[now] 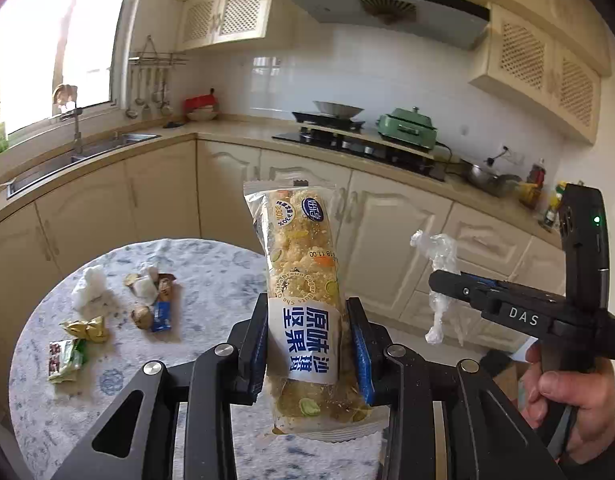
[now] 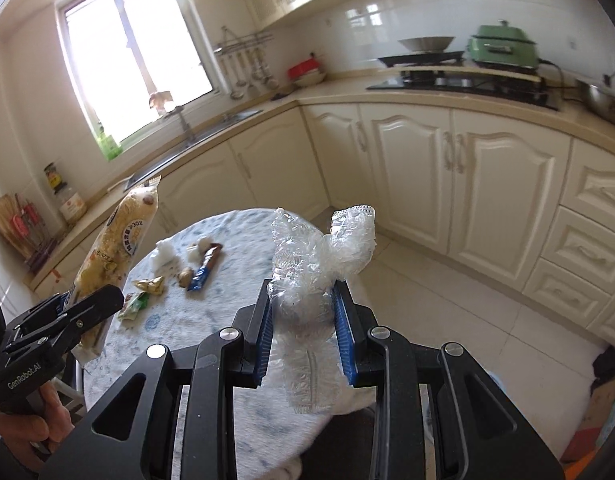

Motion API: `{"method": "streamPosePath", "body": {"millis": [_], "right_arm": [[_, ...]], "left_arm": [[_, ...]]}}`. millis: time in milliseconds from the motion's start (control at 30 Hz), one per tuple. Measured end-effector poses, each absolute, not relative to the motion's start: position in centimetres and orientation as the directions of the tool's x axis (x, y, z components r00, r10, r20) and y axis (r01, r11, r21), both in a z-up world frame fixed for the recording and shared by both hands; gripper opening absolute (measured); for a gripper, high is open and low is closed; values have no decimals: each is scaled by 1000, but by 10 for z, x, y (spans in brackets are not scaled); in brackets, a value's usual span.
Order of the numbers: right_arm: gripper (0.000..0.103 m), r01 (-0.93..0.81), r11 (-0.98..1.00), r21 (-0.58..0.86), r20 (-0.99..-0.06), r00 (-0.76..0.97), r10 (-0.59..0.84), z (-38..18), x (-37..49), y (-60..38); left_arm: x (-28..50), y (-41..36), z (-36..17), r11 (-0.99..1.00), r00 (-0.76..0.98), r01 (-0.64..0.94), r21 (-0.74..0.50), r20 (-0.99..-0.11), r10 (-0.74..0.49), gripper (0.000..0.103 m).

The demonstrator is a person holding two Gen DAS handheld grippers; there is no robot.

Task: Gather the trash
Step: 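Carry both bags to the blue wastebasket and open both tools to drop them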

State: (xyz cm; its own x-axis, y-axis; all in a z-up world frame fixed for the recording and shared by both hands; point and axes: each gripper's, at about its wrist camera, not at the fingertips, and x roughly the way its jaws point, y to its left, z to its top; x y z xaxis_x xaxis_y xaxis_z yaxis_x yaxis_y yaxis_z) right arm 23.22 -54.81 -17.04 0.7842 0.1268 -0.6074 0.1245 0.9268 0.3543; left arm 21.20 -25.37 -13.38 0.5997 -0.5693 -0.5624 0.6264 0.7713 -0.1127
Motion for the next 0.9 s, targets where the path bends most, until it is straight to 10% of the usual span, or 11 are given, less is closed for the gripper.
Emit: {"method": "streamPosePath", "body": {"millis": [433, 900], "right_arm": [[28, 396, 860, 322, -674, 734, -86, -201, 154, -663], [28, 583, 736, 345, -843, 537, -30, -343, 137, -748]], "left_arm": [[229, -402, -168, 571, 322, 794, -206, -654, -684, 32], [294, -573, -297, 501, 25, 811, -303, -838, -546, 32]]}}
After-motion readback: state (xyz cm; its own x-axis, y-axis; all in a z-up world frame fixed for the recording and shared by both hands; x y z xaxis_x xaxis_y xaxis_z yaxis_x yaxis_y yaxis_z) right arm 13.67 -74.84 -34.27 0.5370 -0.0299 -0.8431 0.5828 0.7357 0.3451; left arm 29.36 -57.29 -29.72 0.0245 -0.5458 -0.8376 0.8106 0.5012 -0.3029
